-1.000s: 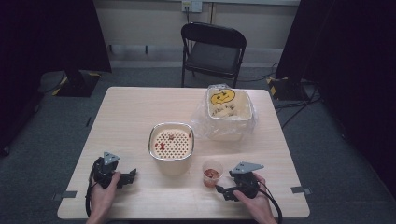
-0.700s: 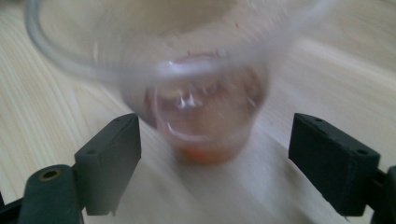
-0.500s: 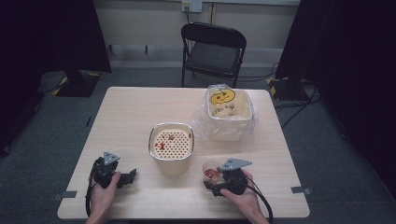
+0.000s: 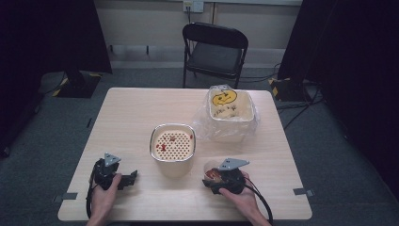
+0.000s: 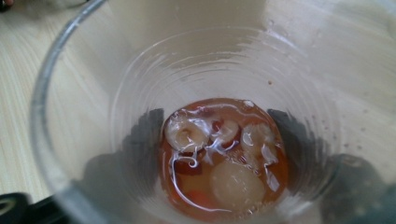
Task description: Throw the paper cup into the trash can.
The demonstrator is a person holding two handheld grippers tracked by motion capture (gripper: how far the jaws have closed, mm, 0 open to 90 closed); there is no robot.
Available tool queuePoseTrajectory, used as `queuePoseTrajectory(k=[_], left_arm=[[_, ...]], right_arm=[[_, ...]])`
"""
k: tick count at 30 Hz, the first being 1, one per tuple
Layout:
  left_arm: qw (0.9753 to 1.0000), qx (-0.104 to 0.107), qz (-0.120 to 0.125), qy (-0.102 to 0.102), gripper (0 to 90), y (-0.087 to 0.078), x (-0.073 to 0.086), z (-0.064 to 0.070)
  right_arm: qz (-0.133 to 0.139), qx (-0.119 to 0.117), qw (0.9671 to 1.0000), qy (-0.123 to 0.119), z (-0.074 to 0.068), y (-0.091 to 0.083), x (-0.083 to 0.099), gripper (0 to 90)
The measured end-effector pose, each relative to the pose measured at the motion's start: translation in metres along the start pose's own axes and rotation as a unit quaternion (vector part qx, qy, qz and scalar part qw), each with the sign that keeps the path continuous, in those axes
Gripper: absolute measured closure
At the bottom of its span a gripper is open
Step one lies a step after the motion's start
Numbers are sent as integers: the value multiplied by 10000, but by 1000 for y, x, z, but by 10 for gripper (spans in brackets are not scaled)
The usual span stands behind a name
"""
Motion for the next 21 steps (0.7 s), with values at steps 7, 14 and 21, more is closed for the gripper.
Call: queuePoseTrajectory(k=[7,14,21], left_arm=[[10000,-1,-1,3,0,0,0,0],[10000,0,-1,2,0,0,0,0],[10000,2,-2,1,0,0,0,0]], right_arm=[[-5,222,9997,-32,9,-12,-8,443],[210,304,9993,-21,12,-24,-34,447],[241,440,9986,-181,13,-34,-55,452]])
Point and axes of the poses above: each handheld gripper's, and its own axes: y roughly forward along the jaws, x roughly out of its underside, z roughly to its right, the point moved 6 cm from there along y, roughly forward along the jaws
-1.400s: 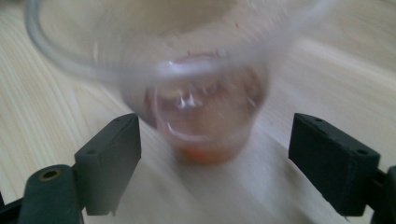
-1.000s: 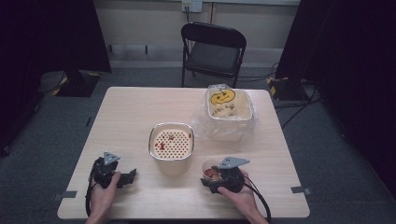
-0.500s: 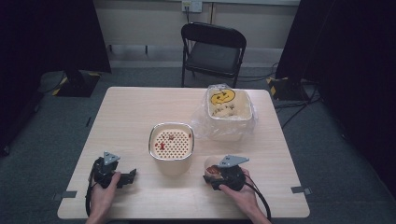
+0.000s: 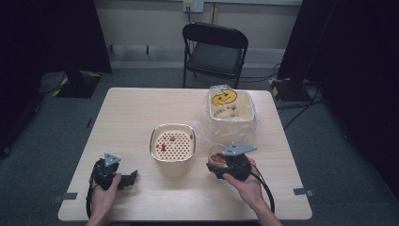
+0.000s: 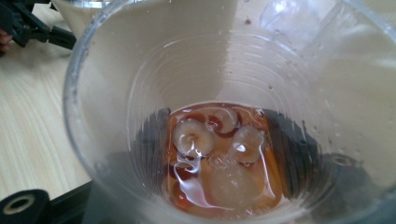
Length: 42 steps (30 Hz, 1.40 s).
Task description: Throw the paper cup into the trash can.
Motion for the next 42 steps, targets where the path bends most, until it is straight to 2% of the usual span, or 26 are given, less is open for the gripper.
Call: queuePoseTrajectory(k=[1,2,4,5,7,8,13,14,15,16,19,23,28,33,35,37,38,39,40,41,42], left_arm=[[10000,1,1,-5,0,0,0,0],[10000,-2,1,-3,0,0,0,0],[10000,-1,1,-4,0,0,0,0],[10000,-4,-6,6,0,0,0,0],[10000,-3,-6,2,0,0,0,0],[10000,-5,4,-9,0,0,0,0],[10000,-3,-8,3,0,0,0,0],[10000,-4,-8,-3,0,0,0,0],[10000,-4,-8,-3,0,0,0,0],[10000,0,-5,-7,0,0,0,0],[10000,-4,-6,5,0,0,0,0],[10000,-5,-7,9,0,0,0,0],[10000,0,-5,-4,0,0,0,0],[10000,-2,-4,-5,0,0,0,0],[10000,-1,-5,-4,0,0,0,0],[10000,-1,-6,7,0,0,0,0],[10000,-3,-4,-1,0,0,0,0],[10000,-3,-4,-1,0,0,0,0],[10000,-1,-5,-3,0,0,0,0],[10000,-1,-5,-3,0,0,0,0],[10000,-1,-4,-1,0,0,0,0]], right_arm=[[-17,-11,10000,-6,1,-1,-3,449],[-4,129,9999,-79,4,-5,-11,449],[8,125,9999,-82,5,-6,-14,450],[63,131,9998,-107,8,-9,-23,451],[76,171,9997,-138,8,-11,-26,452],[155,194,9995,-181,9,-14,-37,454],[223,280,9989,-286,10,-16,-54,457],[251,317,9986,-343,12,-17,-65,460],[251,317,9986,-343,12,-17,-65,460],[258,393,9980,-432,15,-16,-75,461],[156,505,9968,-607,17,-14,-88,464],[97,538,9958,-735,16,-9,-100,464],[-97,729,9911,-1108,11,2,-116,466],[-161,888,9867,-1351,8,9,-125,472],[-244,1016,9821,-1566,7,12,-128,474],[-283,1027,9804,-1657,5,15,-132,476],[-322,1078,9779,-1761,3,16,-134,478],[-322,1078,9779,-1761,3,16,-134,478],[-393,1154,9736,-1930,1,19,-138,480],[-393,1154,9736,-1930,1,19,-138,480],[-404,1192,9710,-2033,-1,21,-142,482]])
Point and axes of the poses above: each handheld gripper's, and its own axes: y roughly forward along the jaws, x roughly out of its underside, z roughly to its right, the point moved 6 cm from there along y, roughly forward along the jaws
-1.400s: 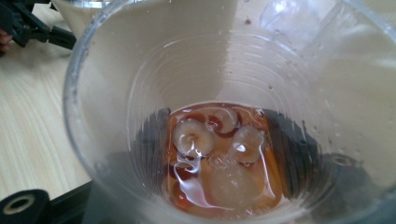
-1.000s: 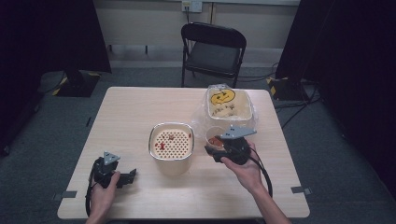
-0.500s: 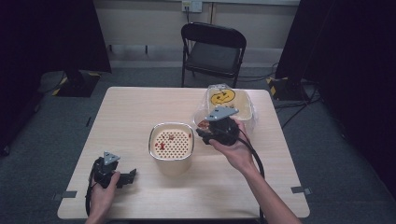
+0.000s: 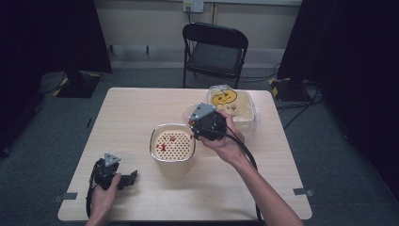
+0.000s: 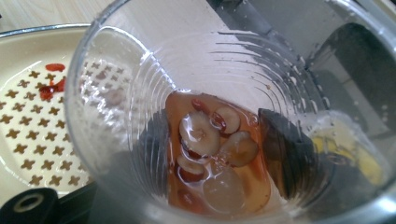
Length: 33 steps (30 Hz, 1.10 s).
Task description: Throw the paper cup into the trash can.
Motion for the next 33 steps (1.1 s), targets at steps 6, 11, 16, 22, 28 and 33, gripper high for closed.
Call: queuePoseTrajectory(k=[6,11,16,22,28,33], left_arm=[[10000,6,1,-2,0,0,0,0],[10000,6,1,-3,0,0,0,0],[10000,2,0,2,0,0,0,0],[10000,6,0,-1,0,0,0,0],[10000,2,-1,1,0,0,0,0],[10000,4,-1,4,0,0,0,0]], right_arm=[[-203,270,9982,-486,-5,5,-9,485],[-352,432,9942,-915,-9,10,-14,487],[-730,666,9853,-1397,-19,19,-12,488],[-965,1163,9663,-2085,-24,25,-18,491],[-1173,1329,9513,-2524,-32,32,-18,492],[-1285,1564,9357,-2890,-33,37,-17,496]])
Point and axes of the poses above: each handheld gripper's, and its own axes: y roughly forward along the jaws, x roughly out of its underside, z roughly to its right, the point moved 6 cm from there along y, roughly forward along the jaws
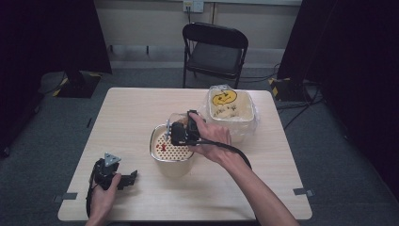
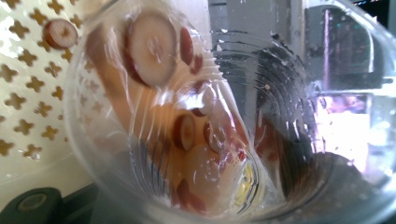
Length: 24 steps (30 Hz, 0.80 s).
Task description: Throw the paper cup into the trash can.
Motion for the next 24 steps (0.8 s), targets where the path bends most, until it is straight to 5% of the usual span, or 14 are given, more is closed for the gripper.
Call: queuePoseTrajectory(k=[5,10,14,19,21,24], left_arm=[[10000,-2,1,6,0,0,0,0],[10000,-1,2,-1,0,0,0,0],[10000,-2,-2,-2,0,0,0,0],[10000,-3,0,6,0,0,0,0],[10000,0,1,-2,0,0,0,0],[10000,0,0,-6,0,0,0,0]], right_arm=[[-167,292,9986,-408,-1,1,-1,500],[-202,397,9975,-556,-1,1,-1,502],[-290,665,9926,-975,-3,2,-2,507],[-304,885,9894,-1113,-1,-1,-2,512],[-350,1100,9848,-1298,2,-2,-2,516],[-371,1193,9826,-1371,3,-3,-2,517]])
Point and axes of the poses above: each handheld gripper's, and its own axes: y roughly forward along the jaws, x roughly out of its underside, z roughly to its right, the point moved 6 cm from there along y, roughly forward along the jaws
